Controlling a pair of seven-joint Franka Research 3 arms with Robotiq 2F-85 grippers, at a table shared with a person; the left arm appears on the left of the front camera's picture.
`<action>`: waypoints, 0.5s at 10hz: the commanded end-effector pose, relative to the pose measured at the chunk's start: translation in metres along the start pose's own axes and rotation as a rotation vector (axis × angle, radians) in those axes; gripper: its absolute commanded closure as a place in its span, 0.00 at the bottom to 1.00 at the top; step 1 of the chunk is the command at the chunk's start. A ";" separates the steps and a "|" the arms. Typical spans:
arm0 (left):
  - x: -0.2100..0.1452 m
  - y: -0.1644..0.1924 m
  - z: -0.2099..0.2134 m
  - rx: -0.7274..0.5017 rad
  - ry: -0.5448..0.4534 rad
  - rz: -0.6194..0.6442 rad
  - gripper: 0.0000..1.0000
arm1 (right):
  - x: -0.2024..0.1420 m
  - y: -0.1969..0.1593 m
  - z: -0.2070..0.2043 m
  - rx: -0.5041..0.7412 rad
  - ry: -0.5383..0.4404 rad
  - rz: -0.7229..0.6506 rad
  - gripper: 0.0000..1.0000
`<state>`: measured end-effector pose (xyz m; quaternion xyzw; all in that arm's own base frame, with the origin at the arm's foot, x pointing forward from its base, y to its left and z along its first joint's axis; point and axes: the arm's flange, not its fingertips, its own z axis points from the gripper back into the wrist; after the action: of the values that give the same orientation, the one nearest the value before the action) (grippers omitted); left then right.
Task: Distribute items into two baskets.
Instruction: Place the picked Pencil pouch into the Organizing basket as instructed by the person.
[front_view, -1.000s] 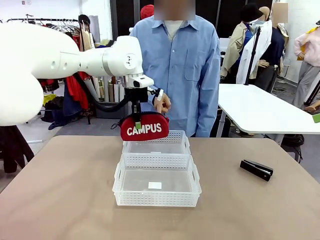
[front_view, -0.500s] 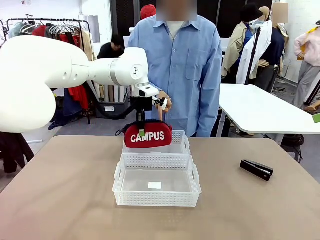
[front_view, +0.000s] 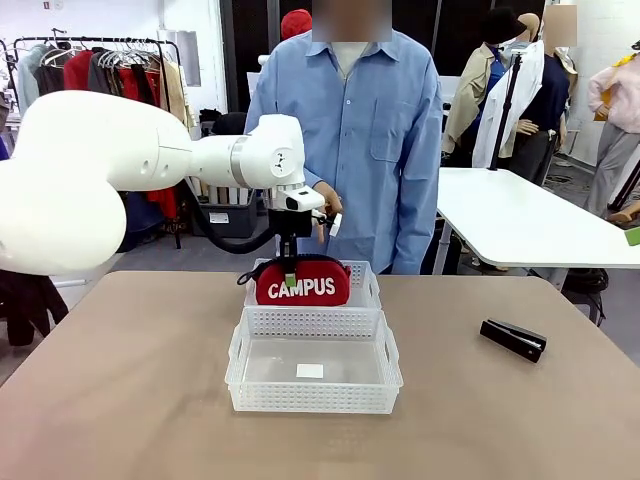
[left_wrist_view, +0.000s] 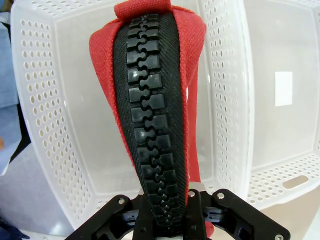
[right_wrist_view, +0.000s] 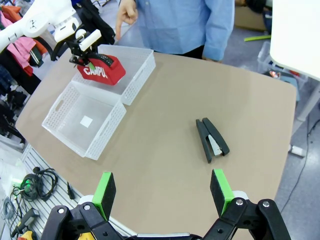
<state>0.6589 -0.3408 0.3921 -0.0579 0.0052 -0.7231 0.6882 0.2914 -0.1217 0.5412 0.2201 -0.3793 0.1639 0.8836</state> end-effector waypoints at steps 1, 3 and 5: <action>0.003 0.008 0.002 0.019 0.013 -0.014 1.00 | 0.000 -0.001 0.001 0.016 -0.011 0.000 0.00; 0.005 0.010 -0.006 0.022 0.017 -0.041 1.00 | 0.000 -0.001 0.001 0.016 -0.011 0.000 0.00; 0.006 0.011 -0.013 0.015 0.014 -0.045 1.00 | 0.000 -0.001 0.001 0.016 -0.011 0.000 0.00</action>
<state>0.6614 -0.3452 0.3750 -0.0584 0.0044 -0.7306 0.6803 0.2914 -0.1217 0.5412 0.2201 -0.3793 0.1639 0.8836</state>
